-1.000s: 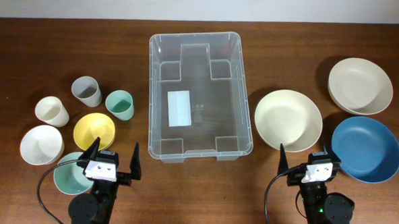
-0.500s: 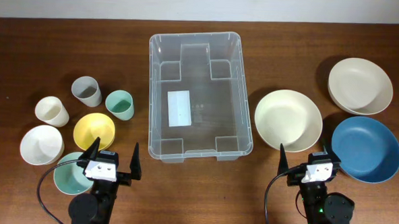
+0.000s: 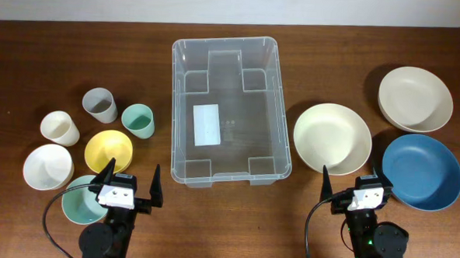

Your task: Pack container

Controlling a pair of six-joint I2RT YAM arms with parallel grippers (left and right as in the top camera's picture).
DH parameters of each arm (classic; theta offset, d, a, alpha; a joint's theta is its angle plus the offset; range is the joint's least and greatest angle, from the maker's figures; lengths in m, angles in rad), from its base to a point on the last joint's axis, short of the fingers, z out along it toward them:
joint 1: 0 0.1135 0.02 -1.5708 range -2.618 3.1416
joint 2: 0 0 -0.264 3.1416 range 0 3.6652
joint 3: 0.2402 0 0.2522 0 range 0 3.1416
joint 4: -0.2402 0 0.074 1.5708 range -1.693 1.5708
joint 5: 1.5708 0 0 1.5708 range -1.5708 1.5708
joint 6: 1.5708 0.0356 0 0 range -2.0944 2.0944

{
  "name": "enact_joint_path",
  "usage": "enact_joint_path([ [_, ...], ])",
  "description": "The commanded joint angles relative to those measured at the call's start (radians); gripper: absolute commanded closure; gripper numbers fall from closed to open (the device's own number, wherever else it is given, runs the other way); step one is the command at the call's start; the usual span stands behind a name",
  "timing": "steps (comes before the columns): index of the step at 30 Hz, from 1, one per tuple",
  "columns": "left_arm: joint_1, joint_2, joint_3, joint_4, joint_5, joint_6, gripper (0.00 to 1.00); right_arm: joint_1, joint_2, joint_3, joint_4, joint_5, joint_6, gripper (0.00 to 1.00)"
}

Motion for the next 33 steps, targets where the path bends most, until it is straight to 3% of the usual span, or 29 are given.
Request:
enact_joint_path([
  [1,-0.003,-0.010,-0.006,-0.002,-0.008,0.016,0.01,0.009,-0.006,-0.005,-0.005,-0.012,-0.002,0.01],
  [14,-0.003,-0.010,-0.006,-0.002,-0.008,0.016,0.01,0.009,-0.006,-0.005,-0.002,-0.012,-0.002,0.01],
  [21,-0.003,-0.010,-0.006,-0.002,-0.008,0.016,0.01,0.008,-0.003,0.032,-0.031,0.027,0.135,0.01],
  [26,-0.003,-0.010,-0.006,0.006,-0.057,0.016,0.01,0.008,0.047,0.194,-0.187,0.117,0.280,0.01],
  [33,-0.003,-0.010,-0.006,-0.002,-0.092,0.016,0.01,0.008,0.373,0.547,-0.460,0.124,0.302,0.01],
])
